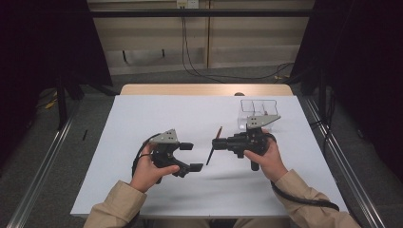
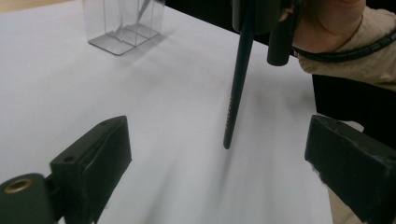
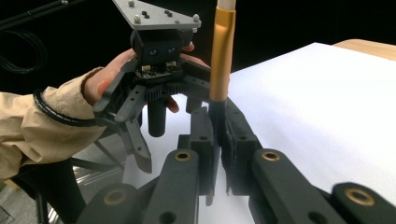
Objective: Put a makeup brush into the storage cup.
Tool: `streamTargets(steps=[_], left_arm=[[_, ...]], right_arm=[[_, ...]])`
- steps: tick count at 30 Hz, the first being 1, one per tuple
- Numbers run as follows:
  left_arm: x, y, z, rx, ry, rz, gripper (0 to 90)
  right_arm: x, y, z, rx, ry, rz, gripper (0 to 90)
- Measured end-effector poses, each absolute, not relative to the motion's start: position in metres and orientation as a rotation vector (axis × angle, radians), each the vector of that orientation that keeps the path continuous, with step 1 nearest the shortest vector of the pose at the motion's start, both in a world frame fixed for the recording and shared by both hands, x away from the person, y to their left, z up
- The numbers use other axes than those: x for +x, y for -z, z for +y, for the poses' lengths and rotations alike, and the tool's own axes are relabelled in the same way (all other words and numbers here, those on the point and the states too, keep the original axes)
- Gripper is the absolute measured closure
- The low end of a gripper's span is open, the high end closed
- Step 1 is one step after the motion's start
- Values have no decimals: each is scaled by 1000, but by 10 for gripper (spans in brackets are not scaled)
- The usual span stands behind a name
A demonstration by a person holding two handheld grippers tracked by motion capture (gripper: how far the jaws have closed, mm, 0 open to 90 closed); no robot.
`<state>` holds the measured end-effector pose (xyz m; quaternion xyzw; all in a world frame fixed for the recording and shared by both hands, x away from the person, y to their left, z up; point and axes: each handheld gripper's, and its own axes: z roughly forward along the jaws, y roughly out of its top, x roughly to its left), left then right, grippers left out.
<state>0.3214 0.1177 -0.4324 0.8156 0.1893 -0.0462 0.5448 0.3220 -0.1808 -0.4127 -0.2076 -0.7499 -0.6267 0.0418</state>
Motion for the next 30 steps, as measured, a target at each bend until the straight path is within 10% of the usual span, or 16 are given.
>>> streamTargets(steps=[30], left_arm=[[315,424,178,1902,-65,516,3]], right_arm=[[320,412,-184,-624,1937,-2306,842]])
